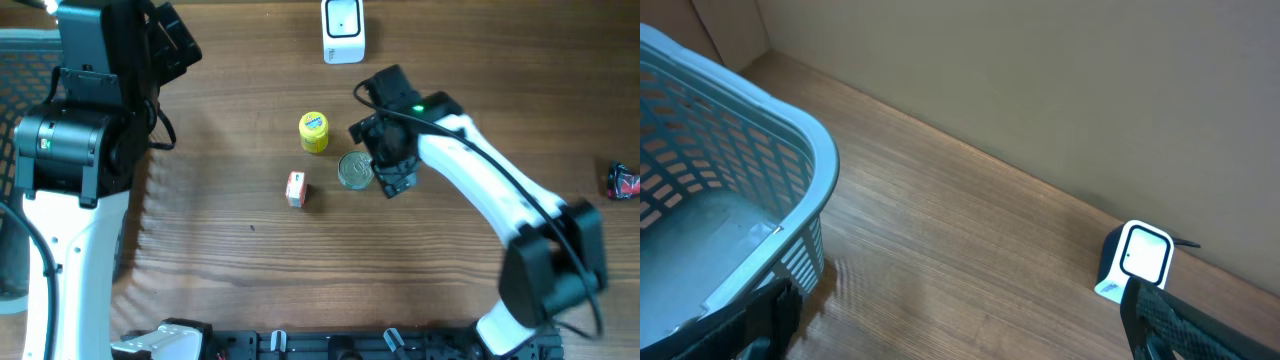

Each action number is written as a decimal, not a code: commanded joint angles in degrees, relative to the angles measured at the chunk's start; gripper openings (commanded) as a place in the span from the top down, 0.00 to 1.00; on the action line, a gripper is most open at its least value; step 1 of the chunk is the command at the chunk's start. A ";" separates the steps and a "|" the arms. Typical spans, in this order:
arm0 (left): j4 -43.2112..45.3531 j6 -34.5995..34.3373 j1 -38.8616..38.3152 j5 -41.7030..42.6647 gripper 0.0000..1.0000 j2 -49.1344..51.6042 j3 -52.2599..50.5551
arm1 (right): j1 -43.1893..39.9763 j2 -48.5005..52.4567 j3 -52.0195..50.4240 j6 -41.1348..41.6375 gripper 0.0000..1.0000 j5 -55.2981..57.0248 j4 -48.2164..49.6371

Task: Scan the item barcode
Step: 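Reach the right gripper down to the green-labelled tin can and grasp it, then lift the tin can and carry it toward the white scanner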

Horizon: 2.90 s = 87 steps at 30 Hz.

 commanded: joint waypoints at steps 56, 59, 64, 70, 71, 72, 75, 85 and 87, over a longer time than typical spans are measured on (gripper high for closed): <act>-1.90 -2.27 0.26 -0.44 0.00 -0.87 -0.26 | -0.50 15.87 0.28 -19.78 0.36 -18.64 6.25; -2.40 -2.25 0.26 -0.48 0.00 -0.87 -0.26 | -1.92 15.87 0.28 -24.30 0.37 -28.22 3.80; -2.82 -2.27 0.26 -0.48 0.00 -0.87 -0.26 | -5.07 15.87 0.28 -31.80 0.37 -43.89 2.49; -2.80 -2.27 0.26 -0.48 0.00 -0.87 -0.26 | -8.74 15.87 0.26 -38.64 0.37 -56.39 -4.72; -2.80 -2.27 0.26 -0.48 0.00 -0.87 -0.26 | -8.94 15.87 0.26 -40.24 0.37 -59.14 -6.05; -2.80 -2.27 0.26 -0.48 0.00 -0.87 -0.26 | -8.94 15.87 0.26 -40.83 0.37 -60.59 -6.54; -2.84 -2.27 0.26 -0.46 0.00 -0.87 -0.26 | -8.90 15.87 0.26 -41.40 0.37 -61.70 -8.72; -3.04 -2.29 0.26 -0.46 0.00 -0.87 -0.26 | -8.96 15.87 0.26 -44.89 0.39 -66.79 -13.33; -3.02 -2.29 0.26 -0.46 0.00 -0.87 -0.26 | -8.96 15.87 0.26 -44.89 0.39 -66.82 -13.35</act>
